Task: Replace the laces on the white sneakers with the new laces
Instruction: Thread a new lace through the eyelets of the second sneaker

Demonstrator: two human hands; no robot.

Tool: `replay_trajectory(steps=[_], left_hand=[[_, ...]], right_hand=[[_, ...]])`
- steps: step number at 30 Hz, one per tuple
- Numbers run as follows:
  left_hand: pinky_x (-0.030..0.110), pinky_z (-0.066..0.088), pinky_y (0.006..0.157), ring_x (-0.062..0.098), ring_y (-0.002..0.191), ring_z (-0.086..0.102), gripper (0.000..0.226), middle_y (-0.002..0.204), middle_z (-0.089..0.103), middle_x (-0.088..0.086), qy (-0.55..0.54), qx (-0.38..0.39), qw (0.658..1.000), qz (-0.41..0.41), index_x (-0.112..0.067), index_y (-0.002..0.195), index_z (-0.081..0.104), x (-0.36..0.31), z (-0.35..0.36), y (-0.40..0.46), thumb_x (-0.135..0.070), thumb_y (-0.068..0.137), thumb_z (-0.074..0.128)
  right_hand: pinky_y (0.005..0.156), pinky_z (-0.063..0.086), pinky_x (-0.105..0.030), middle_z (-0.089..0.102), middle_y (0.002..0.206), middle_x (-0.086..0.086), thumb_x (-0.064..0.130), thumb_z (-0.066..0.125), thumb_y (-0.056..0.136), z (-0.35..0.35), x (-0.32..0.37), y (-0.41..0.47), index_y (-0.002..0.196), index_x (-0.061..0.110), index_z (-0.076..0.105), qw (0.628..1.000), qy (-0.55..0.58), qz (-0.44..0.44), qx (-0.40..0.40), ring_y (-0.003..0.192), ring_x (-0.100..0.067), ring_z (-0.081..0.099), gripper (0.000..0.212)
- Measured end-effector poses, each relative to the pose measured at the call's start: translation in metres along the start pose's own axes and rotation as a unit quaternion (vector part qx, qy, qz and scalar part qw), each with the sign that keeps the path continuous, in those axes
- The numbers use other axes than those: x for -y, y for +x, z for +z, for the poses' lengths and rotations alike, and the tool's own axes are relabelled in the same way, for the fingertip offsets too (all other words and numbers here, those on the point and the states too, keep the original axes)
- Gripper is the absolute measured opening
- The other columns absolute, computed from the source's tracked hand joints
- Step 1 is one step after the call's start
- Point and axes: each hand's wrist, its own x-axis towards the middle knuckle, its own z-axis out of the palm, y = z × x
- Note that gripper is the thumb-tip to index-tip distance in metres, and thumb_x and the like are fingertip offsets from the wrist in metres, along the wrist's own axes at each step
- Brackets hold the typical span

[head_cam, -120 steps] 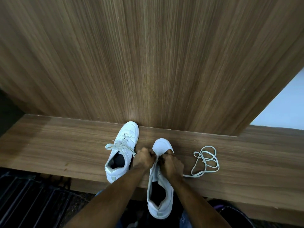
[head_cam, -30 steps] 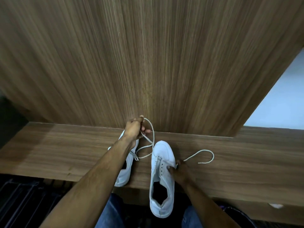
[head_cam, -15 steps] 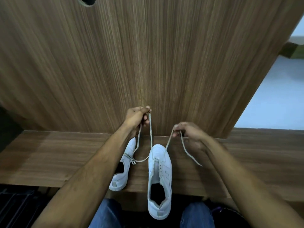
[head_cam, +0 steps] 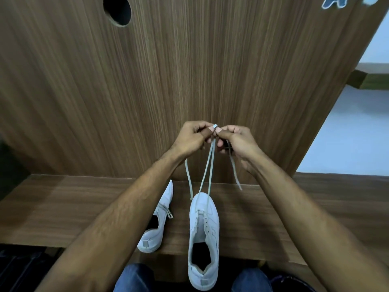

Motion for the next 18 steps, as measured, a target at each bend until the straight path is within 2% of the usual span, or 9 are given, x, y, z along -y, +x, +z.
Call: replay_trajectory(steps=[5, 11, 14, 18], left_hand=[[0.009, 0.035, 0.039, -0.002, 0.039, 0.049, 0.016, 0.063, 0.054, 0.007, -0.015, -0.027, 0.998, -0.052, 0.003, 0.108, 0.062, 0.03, 0.005, -0.011, -0.001, 0.097, 0.05], [0.011, 0.04, 0.042, 0.0, 0.042, 0.053, 0.023, 0.069, 0.057, 0.012, -0.028, -0.022, 0.992, -0.121, 0.004, 0.119, 0.055, 0.071, 0.008, -0.027, 0.001, 0.097, 0.049], [0.014, 0.045, 0.046, 0.001, 0.046, 0.057, 0.03, 0.076, 0.057, 0.017, -0.022, -0.016, 0.991, -0.127, 0.0, 0.126, 0.051, 0.083, 0.011, -0.025, 0.003, 0.096, 0.05], [0.022, 0.05, 0.055, 0.009, 0.055, 0.059, 0.029, 0.073, 0.062, 0.01, -0.029, 0.001, 0.993, -0.116, 0.001, 0.123, 0.054, 0.092, 0.017, -0.021, 0.004, 0.094, 0.052]], right_hand=[[0.064, 0.052, -0.027, 0.062, 0.064, -0.005, 0.016, 0.058, 0.095, -0.01, 0.002, -0.001, 0.081, 0.009, 0.065, 0.999, 0.027, -0.018, -0.043, 0.064, -0.013, 0.06, 0.017], [0.07, 0.051, -0.031, 0.065, 0.067, -0.005, 0.018, 0.062, 0.092, -0.02, -0.001, 0.0, 0.08, 0.01, 0.068, 0.995, 0.043, -0.03, -0.09, 0.069, -0.015, 0.063, 0.016], [0.072, 0.052, -0.032, 0.067, 0.069, -0.004, 0.018, 0.061, 0.092, -0.022, 0.009, 0.004, 0.081, 0.012, 0.068, 0.992, 0.045, -0.052, -0.105, 0.072, -0.014, 0.065, 0.014], [0.069, 0.052, -0.031, 0.066, 0.068, -0.004, 0.017, 0.06, 0.093, -0.025, 0.032, 0.009, 0.08, 0.012, 0.067, 0.986, 0.071, -0.086, -0.122, 0.07, -0.014, 0.064, 0.015]])
